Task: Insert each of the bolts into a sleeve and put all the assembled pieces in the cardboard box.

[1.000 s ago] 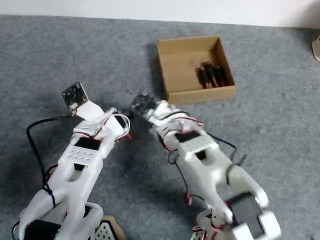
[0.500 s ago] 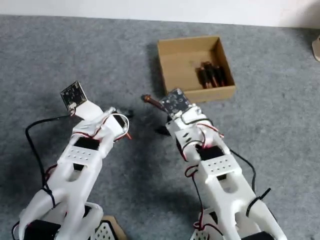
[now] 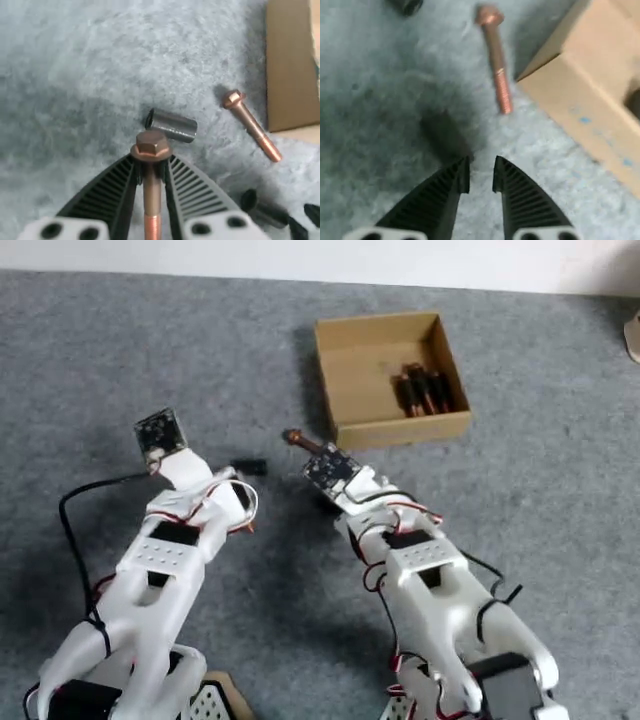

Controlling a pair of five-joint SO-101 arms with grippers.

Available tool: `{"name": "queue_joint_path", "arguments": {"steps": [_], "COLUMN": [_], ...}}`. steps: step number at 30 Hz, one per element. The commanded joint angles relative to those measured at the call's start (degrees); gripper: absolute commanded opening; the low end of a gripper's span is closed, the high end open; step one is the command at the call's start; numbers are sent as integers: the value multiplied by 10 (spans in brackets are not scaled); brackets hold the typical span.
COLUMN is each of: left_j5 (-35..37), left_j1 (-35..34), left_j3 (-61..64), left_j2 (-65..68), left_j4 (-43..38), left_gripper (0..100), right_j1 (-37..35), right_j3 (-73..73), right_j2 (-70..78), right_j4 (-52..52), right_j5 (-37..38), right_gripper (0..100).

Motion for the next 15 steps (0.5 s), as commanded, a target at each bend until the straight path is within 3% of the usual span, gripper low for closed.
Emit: {"name": "queue_joint_path", "arguments": {"steps": [1,6,15], "left_j5": [-38,-39,-40], "left_j1": [-10,-21,21], "left_j3": [7,15,24], "left_j2": [-19,-19,-19], "left_j4": [-53,-75,-76], "left_gripper": [5,5,5], "right_j1": [-17,-29,-41], "right_j3": [-40,-100,-231], "right_j2": [7,7,12], "right_j4": [13,142,313], "right_j5": [11,40,84], "right_gripper": [84,197,198]}}
